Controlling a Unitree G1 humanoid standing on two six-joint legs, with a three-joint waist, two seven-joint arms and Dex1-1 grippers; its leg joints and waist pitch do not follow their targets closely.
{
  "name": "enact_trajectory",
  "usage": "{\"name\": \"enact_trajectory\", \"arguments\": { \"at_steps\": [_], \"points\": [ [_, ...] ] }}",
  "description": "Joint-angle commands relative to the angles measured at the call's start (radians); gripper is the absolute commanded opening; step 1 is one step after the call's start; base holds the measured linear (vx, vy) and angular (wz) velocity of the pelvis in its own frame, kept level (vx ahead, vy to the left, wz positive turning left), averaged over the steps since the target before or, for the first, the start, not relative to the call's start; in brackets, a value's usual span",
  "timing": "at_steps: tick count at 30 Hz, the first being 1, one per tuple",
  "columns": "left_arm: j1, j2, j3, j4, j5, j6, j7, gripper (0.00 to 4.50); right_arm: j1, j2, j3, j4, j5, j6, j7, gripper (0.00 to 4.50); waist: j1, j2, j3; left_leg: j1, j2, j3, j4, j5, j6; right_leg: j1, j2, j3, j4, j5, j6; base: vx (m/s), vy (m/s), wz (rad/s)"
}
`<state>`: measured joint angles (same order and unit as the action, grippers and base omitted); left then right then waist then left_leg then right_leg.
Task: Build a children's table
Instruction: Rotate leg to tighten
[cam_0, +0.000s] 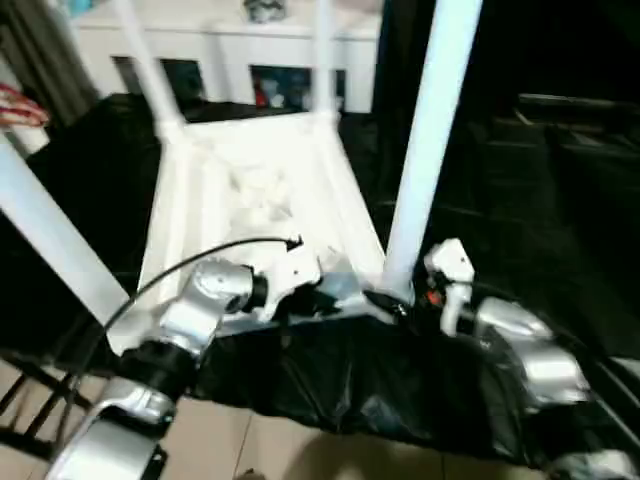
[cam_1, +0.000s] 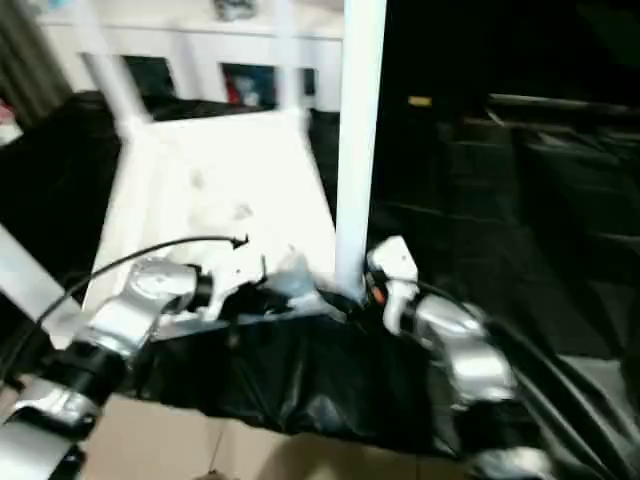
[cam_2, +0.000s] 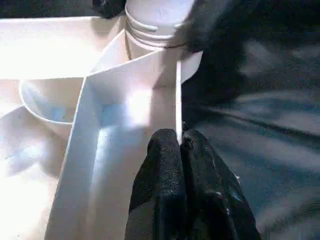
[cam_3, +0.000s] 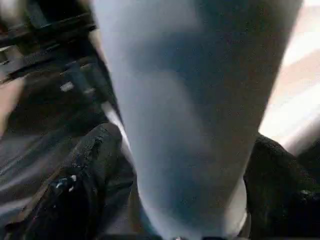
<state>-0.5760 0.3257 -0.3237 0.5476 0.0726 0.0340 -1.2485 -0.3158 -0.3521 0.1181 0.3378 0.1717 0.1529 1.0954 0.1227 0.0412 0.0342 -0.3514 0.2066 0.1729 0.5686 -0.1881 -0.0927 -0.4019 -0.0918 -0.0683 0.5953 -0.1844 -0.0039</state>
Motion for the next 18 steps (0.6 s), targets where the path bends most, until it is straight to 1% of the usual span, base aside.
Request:
{"name": "enact_trajectory", "arguments": {
  "at_steps": [1,3,4,5,6,7,8,9,10,11,12,14,15,16,18],
  "points": [
    [-0.017,-0.01,-0.034,0.002,0.0,-0.025,-0.026,0.0,0.01,0.01,0.101,-0.036,0.02,0.017,0.12,3.71,-0.001,-0.004,-0.052,0.001,0.023,0.004,-0.062,-0.227,0.07,0.055,-0.046,0.037,-0.063,-0.139,-0.242,0.0,0.0,0.0],
    [-0.027,0.0,-0.039,0.022,0.005,-0.044,-0.05,0.0,0.002,0.001,0.112,-0.035,0.013,0.019,0.145,3.71,0.0,-0.006,-0.052,0.002,0.024,0.003,-0.063,-0.227,0.066,0.054,-0.046,0.038,-0.064,-0.148,-0.24,0.0,0.0,0.0],
    [-0.04,0.006,-0.041,0.045,0.013,-0.06,-0.06,0.0,-0.006,-0.004,0.119,-0.029,0.009,0.022,0.159,3.71,0.003,-0.015,-0.052,0.0,0.022,0.004,-0.062,-0.21,0.067,0.054,-0.046,0.038,-0.062,-0.151,-0.235,0.0,0.0,0.0],
    [-0.046,0.008,-0.041,0.054,0.016,-0.065,-0.063,0.0,-0.01,-0.005,0.122,-0.026,0.008,0.024,0.163,3.71,0.003,-0.012,-0.052,-0.003,0.022,0.002,-0.063,-0.204,0.065,0.056,-0.048,0.038,-0.062,-0.164,-0.228,0.0,0.0,0.0],
    [-0.046,0.008,-0.041,0.054,0.016,-0.065,-0.063,0.0,-0.01,-0.005,0.122,-0.026,0.008,0.024,0.163,3.45,0.003,-0.012,-0.052,-0.003,0.022,0.002,-0.063,-0.203,0.063,0.056,-0.048,0.038,-0.063,-0.17,-0.224,0.0,0.0,0.0],
    [-0.052,0.006,-0.038,0.064,0.016,-0.066,-0.061,0.0,-0.013,-0.006,0.126,-0.021,0.003,0.019,0.164,3.45,0.003,-0.019,-0.051,-0.002,0.022,0.003,-0.063,-0.202,0.063,0.055,-0.048,0.038,-0.063,-0.175,-0.221,0.0,0.0,0.0],
    [-0.058,0.007,-0.036,0.074,0.013,-0.068,-0.062,0.0,-0.016,-0.008,0.132,-0.019,0.002,0.021,0.169,3.35,0.004,-0.02,-0.053,-0.003,0.022,0.002,-0.062,-0.189,0.062,0.056,-0.05,0.039,-0.062,-0.178,-0.219,0.0,0.0,0.0],
    [-0.065,0.007,-0.034,0.084,0.01,-0.071,-0.061,0.0,-0.017,-0.011,0.139,-0.017,-0.001,0.02,0.175,3.35,0.005,-0.021,-0.054,-0.002,0.022,0.003,-0.061,-0.176,0.064,0.055,-0.05,0.039,-0.061,-0.171,-0.219,0.0,0.0,0.0],
    [-0.07,0.007,-0.031,0.094,0.007,-0.07,-0.058,0.0,-0.018,-0.013,0.146,-0.015,-0.005,0.018,0.18,3.16,0.007,-0.021,-0.055,-0.003,0.021,0.003,-0.059,-0.163,0.068,0.055,-0.049,0.039,-0.059,-0.157,-0.221,0.0,0.0,0.0],
    [-0.073,0.006,-0.03,0.1,0.005,-0.071,-0.058,0.0,-0.019,-0.014,0.15,-0.014,-0.007,0.017,0.184,3.07,0.007,-0.02,-0.055,-0.003,0.021,0.004,-0.058,-0.158,0.07,0.055,-0.049,0.039,-0.058,-0.15,-0.222,0.0,0.0,0.0],
    [-0.074,0.007,-0.029,0.103,0.006,-0.073,-0.058,0.0,-0.017,-0.014,0.153,-0.014,-0.01,0.015,0.187,3.07,0.008,-0.025,-0.054,-0.005,0.02,0.004,-0.058,-0.153,0.073,0.055,-0.049,0.039,-0.058,-0.146,-0.222,0.0,0.0,0.0],
    [-0.077,0.008,-0.026,0.114,0.007,-0.08,-0.057,0.0,-0.013,-0.014,0.155,-0.018,-0.009,0.013,0.191,2.89,0.014,-0.023,-0.054,-0.004,0.021,0.004,-0.058,-0.152,0.075,0.054,-0.051,0.039,-0.059,-0.169,-0.213,0.0,0.0,0.0],
    [-0.076,0.008,-0.026,0.114,0.007,-0.08,-0.057,0.0,-0.011,-0.013,0.155,-0.019,-0.007,0.014,0.193,2.78,0.016,-0.026,-0.054,-0.004,0.021,0.004,-0.058,-0.153,0.076,0.054,-0.051,0.039,-0.06,-0.175,-0.211,0.0,0.0,0.0],
    [-0.076,0.008,-0.025,0.114,0.006,-0.081,-0.057,0.0,-0.01,-0.013,0.154,-0.021,-0.005,0.015,0.195,2.7,0.018,-0.024,-0.054,-0.004,0.022,0.004,-0.058,-0.154,0.074,0.054,-0.052,0.039,-0.06,-0.182,-0.208,0.0,0.0,0.0],
    [-0.068,0.008,-0.022,0.106,0.005,-0.075,-0.048,0.0,-0.004,-0.008,0.156,-0.017,-0.005,0.011,0.192,2.61,0.019,-0.025,-0.053,-0.004,0.022,0.003,-0.059,-0.157,0.072,0.053,-0.051,0.039,-0.06,-0.191,-0.206,0.0,0.0,0.0]
  ]
}}
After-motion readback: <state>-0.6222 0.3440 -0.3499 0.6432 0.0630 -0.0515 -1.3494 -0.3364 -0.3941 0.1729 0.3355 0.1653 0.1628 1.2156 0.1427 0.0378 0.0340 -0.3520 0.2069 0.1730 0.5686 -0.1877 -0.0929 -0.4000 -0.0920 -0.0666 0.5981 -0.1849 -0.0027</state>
